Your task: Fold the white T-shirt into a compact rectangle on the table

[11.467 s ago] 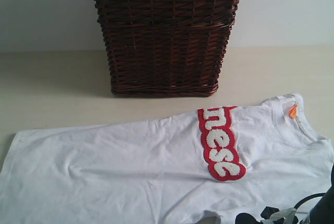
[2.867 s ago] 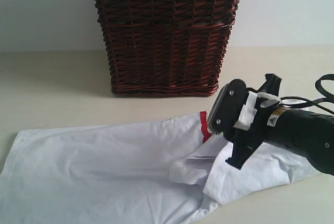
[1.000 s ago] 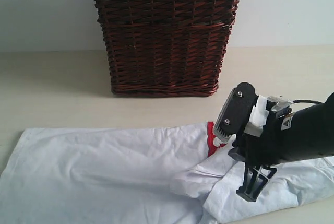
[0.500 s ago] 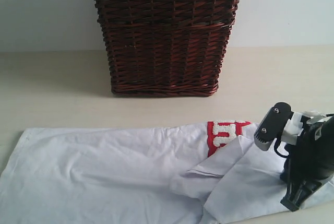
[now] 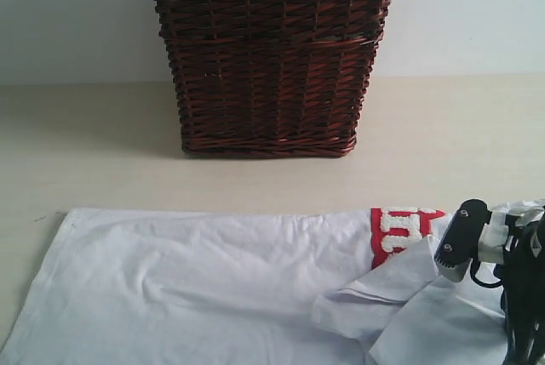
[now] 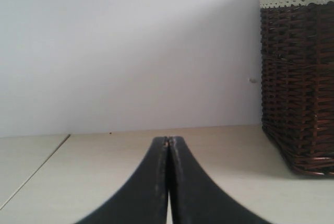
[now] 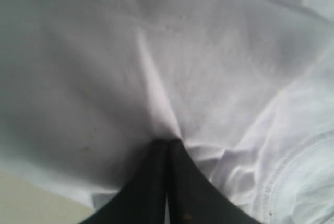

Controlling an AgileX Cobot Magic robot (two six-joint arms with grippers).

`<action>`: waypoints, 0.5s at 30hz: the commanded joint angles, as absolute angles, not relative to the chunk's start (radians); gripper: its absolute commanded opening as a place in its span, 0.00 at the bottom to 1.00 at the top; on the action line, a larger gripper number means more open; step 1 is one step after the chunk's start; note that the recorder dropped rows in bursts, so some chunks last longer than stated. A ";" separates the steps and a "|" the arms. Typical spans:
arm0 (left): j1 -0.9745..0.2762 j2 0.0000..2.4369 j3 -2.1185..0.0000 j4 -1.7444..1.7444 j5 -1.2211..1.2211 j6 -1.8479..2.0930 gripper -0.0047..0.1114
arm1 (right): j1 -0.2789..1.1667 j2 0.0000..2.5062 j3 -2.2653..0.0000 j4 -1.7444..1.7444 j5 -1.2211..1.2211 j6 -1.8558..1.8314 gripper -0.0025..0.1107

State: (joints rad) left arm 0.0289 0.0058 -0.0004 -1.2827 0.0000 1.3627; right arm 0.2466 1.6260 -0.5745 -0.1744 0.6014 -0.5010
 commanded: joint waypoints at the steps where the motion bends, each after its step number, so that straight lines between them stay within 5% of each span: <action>1: 0.031 0.000 0.000 -1.290 0.000 1.357 0.04 | 0.241 1.623 -0.565 -0.236 0.565 -0.458 0.02; 7: 0.031 0.000 0.000 -1.290 0.000 1.357 0.04 | 0.241 1.593 -0.565 -0.235 0.390 -0.404 0.08; 15: 0.031 0.000 0.000 -1.290 0.000 1.357 0.04 | 0.241 1.362 -0.565 -0.206 0.277 -0.329 0.47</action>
State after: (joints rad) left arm 0.0289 0.0058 -0.0004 -1.2827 0.0000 1.3627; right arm 0.2444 1.4716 -0.5639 -0.2251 0.3203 -0.3792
